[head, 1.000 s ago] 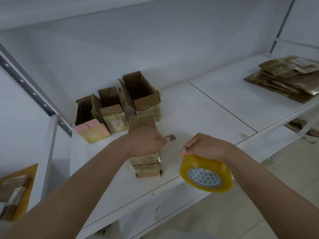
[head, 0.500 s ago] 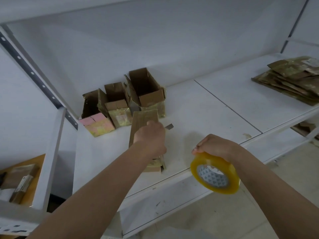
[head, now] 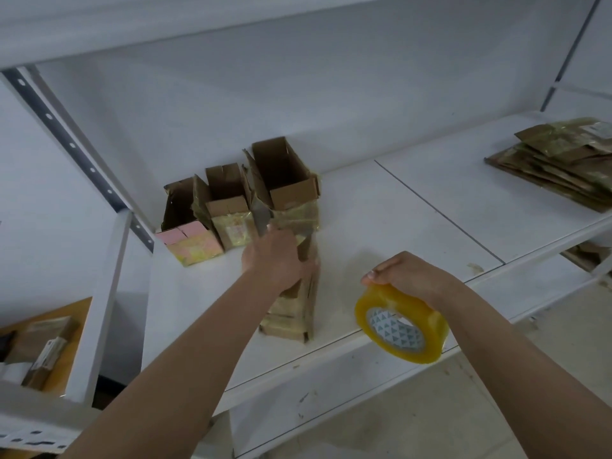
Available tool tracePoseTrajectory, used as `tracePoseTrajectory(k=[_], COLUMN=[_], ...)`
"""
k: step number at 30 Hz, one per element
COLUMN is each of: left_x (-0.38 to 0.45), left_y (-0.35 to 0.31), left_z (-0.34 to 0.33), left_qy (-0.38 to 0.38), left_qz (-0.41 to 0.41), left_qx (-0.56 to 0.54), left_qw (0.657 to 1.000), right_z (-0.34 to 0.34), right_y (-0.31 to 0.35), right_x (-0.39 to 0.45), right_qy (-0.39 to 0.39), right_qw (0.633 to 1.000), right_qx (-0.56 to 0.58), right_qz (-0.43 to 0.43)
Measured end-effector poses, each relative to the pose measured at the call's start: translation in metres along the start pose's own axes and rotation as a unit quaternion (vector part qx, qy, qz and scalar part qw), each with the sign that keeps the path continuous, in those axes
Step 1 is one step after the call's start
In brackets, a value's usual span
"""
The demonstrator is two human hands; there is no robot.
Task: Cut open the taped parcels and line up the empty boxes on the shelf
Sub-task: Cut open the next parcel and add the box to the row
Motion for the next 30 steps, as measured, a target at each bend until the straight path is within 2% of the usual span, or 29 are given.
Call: tracePoseTrajectory(k=[3,7,10,14,17,19,21,23,26,30], left_x=[-0.006,-0.009,-0.01,-0.015,-0.017,-0.02,-0.024,-0.024,-0.027,-0.022], left_y=[-0.005,-0.01,-0.032,-0.025,-0.029,-0.041,-0.052,-0.053,-0.046,-0.021], left_z=[0.0,0.007,0.003,0.006,0.014,0.008,-0.001,-0.004,-0.009,-0.009], left_qy=[0.043,-0.005,-0.031,0.002,-0.018,-0.013,-0.009,-0.017,0.027,0.016], left_qz=[-0.125,-0.086,-0.122,-0.181,-0.117,-0.066,-0.062,-0.111,-0.23,-0.217], left_qx=[-0.038,-0.055,-0.016,-0.02,-0.031,0.001,0.053,0.057,0.006,-0.036], left_qw=[0.991,0.995,0.992,0.983,0.992,0.998,0.997,0.992,0.973,0.975], right_z=[0.004,0.003,0.008,0.02,0.02,0.02,0.022,0.026,0.03,0.029], right_y=[0.0,-0.001,0.0,-0.002,0.001,0.003,0.004,0.005,0.009,0.017], right_x=[0.004,0.009,0.011,0.009,0.006,0.005,0.004,0.003,0.002,0.001], right_qy=[-0.006,-0.005,-0.007,-0.012,-0.011,-0.012,-0.012,-0.014,-0.015,-0.012], right_qw=[1.0,1.0,1.0,1.0,1.0,0.999,0.999,0.999,0.999,0.998], right_qx=[0.008,-0.006,-0.003,0.01,0.019,0.03,0.039,0.044,0.045,0.042], right_qz=[0.007,0.001,0.006,0.004,0.01,0.015,0.018,0.019,0.027,0.037])
Point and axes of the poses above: each hand's wrist, its own x-axis towards the middle knuckle, its own z-axis out of the back of the hand, y = z × x, the point moved 9 cm from there along x, towards the middle knuckle, and after that the axes turned 13 degrees about x, right-handed, at the moved point
